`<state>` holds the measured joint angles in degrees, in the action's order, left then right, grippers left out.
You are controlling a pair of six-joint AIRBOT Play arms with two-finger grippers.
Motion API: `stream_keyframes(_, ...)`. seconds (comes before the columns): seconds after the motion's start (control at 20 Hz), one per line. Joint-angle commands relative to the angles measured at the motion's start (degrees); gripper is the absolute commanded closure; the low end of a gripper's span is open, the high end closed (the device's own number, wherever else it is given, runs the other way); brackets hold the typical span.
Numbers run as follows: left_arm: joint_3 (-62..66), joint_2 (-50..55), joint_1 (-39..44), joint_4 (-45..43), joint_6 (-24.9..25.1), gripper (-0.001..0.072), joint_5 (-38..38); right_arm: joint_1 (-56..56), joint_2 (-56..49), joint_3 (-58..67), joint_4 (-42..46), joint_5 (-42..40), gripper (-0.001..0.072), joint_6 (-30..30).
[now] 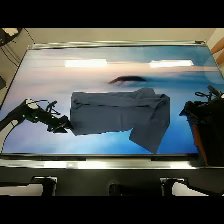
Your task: Fold the shirts.
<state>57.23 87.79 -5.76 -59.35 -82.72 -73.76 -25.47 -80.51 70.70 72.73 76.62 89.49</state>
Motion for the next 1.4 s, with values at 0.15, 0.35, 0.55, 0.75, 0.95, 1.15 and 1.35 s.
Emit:
stream_keyframes(0.15, -2.56, 1.16, 3.67, 3.30, -1.79, 0.0394, 8.20, -0.39, -5.22, -3.89, -7.45, 0.31, 0.0148, -3.39)
stream_keyframes(0.35, -2.49, 0.85, 4.04, 3.48, -2.10, 0.0683, 9.92, 0.52, -9.33, -4.96, -10.62, -3.15, 0.0160, -4.66)
stream_keyframes(0.55, -2.51, 0.13, 4.04, 3.48, -2.10, 0.0683, 9.75, 2.62, -12.22, -4.96, -9.75, -9.22, 0.0215, -2.23)
stream_keyframes(0.75, -2.38, -0.35, 4.04, 3.43, -2.05, 0.0683, 9.75, 5.03, -15.26, -4.96, -10.47, -9.94, 0.0414, -2.21)
stream_keyframes(0.95, 5.27, -3.56, 3.56, 0.44, 0.46, 0.0688, 7.41, 5.38, -11.21, -2.27, -10.73, -10.67, 0.0666, -9.09)
stream_keyframes(1.15, 26.16, -16.13, 3.58, -6.82, -2.29, 0.0687, 13.05, 5.38, 5.66, 9.92, -10.51, -20.87, 0.0665, -17.11)
stream_keyframes(1.35, 48.65, -29.27, 3.56, -7.34, -3.43, 0.0686, 25.73, 5.38, 28.35, 19.45, -10.47, -42.05, 0.0664, -21.44)
